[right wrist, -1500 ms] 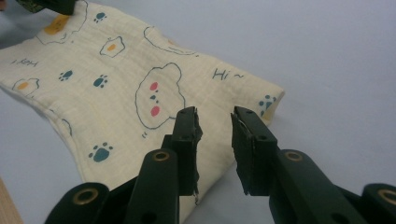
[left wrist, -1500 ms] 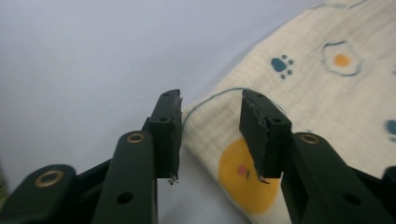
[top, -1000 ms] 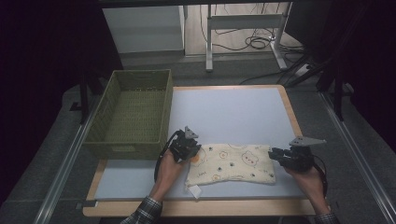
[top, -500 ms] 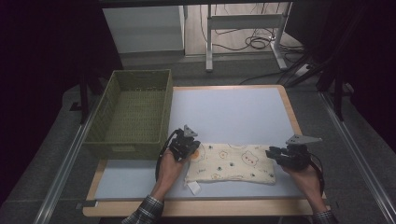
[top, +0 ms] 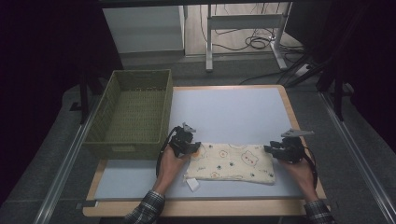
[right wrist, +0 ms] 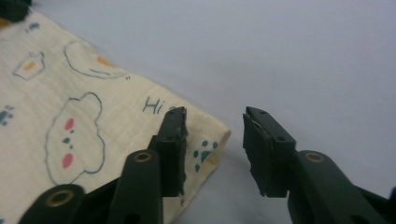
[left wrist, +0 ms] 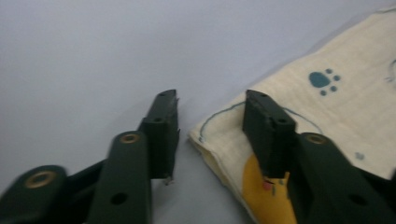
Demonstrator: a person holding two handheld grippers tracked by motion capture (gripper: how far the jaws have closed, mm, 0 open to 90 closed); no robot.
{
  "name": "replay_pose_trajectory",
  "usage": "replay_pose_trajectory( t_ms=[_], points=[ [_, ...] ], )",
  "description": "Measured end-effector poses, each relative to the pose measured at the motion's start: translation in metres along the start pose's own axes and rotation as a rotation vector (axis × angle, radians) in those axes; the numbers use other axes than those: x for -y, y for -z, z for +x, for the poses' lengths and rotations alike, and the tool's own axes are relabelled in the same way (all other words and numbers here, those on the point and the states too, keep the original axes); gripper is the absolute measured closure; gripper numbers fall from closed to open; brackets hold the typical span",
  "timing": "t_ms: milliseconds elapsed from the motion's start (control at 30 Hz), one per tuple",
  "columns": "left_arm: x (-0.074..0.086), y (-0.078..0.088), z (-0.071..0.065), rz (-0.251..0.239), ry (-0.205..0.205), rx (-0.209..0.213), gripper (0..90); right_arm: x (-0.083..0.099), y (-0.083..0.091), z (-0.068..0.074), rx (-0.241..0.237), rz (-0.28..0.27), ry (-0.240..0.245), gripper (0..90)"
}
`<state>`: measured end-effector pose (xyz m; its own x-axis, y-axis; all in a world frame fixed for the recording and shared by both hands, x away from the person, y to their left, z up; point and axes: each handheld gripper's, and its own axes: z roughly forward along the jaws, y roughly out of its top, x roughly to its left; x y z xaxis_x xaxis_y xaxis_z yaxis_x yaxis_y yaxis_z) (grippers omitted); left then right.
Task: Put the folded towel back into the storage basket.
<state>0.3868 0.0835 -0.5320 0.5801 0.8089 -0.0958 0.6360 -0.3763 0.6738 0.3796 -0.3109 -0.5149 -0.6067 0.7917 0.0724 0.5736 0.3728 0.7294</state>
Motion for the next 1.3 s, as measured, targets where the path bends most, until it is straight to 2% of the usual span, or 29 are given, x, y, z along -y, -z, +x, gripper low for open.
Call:
replay_pose_trajectory(
  t_ms=[33, 67, 100, 133, 167, 233, 367, 433, 500, 533, 600, 667, 800, 900, 967, 1033, 1067, 1100, 1133, 1233, 1300],
  points=[
    [0.0, 0.001, 0.0, 0.001, -0.005, 0.023, 81.2, 0.0, -0.006, 0.003, -0.002, 0.03, 0.033, 84.7],
    [0.0, 0.001, 0.001, 0.004, 0.001, 0.039, 81.2, 0.0, -0.006, 0.003, -0.002, 0.03, 0.033, 84.7],
    [0.0, 0.001, 0.0, 0.002, -0.001, 0.036, 83.4, -0.001, -0.006, 0.004, 0.002, 0.028, 0.042, 86.0],
    [0.0, 0.002, 0.0, 0.003, -0.006, 0.032, 85.1, -0.007, -0.006, 0.002, 0.031, 0.03, 0.057, 86.8],
    [0.0, 0.002, -0.001, -0.005, -0.004, 0.033, 85.1, -0.007, -0.006, 0.002, 0.031, 0.03, 0.057, 86.8],
    [-0.001, 0.002, -0.002, -0.023, -0.001, 0.04, 85.2, -0.015, -0.005, -0.005, 0.045, 0.014, 0.05, 86.9],
    [-0.005, 0.004, -0.009, -0.044, 0.003, 0.062, 84.9, -0.035, -0.01, -0.026, 0.071, -0.007, 0.033, 86.8],
    [-0.007, 0.004, -0.013, -0.05, -0.01, 0.071, 84.8, -0.043, -0.016, -0.036, 0.079, -0.012, 0.024, 86.7],
    [-0.01, 0.005, -0.016, -0.06, -0.016, 0.063, 84.3, -0.048, -0.024, -0.045, 0.09, 0.0, 0.002, 86.5],
    [-0.012, 0.004, -0.016, -0.062, -0.021, 0.049, 82.1, -0.049, -0.029, -0.049, 0.086, 0.01, -0.015, 85.7],
    [-0.014, 0.002, -0.015, -0.058, -0.035, 0.022, 69.8, -0.05, -0.034, -0.052, 0.077, 0.013, -0.027, 81.4],
    [-0.013, 0.0, -0.014, -0.044, -0.048, -0.004, 61.6, -0.049, -0.032, -0.05, 0.071, 0.0, -0.031, 75.8],
    [-0.009, -0.007, -0.011, -0.016, -0.077, -0.076, 54.0, -0.043, -0.021, -0.042, 0.057, -0.002, -0.008, 68.2],
    [-0.006, -0.009, -0.008, -0.035, -0.071, -0.079, 48.7, -0.036, -0.014, -0.037, 0.035, 0.0, -0.01, 64.9],
    [-0.005, -0.011, -0.007, -0.053, -0.087, -0.095, 43.1, -0.031, -0.01, -0.033, 0.022, 0.006, -0.011, 61.9],
    [-0.003, -0.012, -0.004, -0.069, -0.078, -0.089, 35.5, -0.024, -0.006, -0.025, 0.006, 0.016, -0.004, 58.3],
    [-0.001, -0.013, -0.001, -0.081, -0.057, -0.072, 35.5, -0.024, -0.006, -0.025, 0.006, 0.016, -0.004, 58.3],
    [0.001, -0.014, 0.003, -0.091, -0.019, -0.049, 31.2, -0.019, -0.002, -0.019, -0.005, 0.014, 0.004, 55.4],
    [0.001, -0.014, 0.006, -0.086, -0.001, -0.039, 31.2, -0.019, -0.002, -0.019, -0.005, 0.014, 0.004, 55.4],
    [0.001, -0.015, 0.005, -0.087, -0.008, -0.045, 31.0, -0.013, 0.005, -0.007, -0.018, 0.013, 0.015, 51.5],
    [0.001, -0.015, 0.005, -0.09, -0.006, -0.043, 31.0, -0.011, 0.006, -0.004, -0.024, 0.014, 0.016, 50.8]
  ],
)
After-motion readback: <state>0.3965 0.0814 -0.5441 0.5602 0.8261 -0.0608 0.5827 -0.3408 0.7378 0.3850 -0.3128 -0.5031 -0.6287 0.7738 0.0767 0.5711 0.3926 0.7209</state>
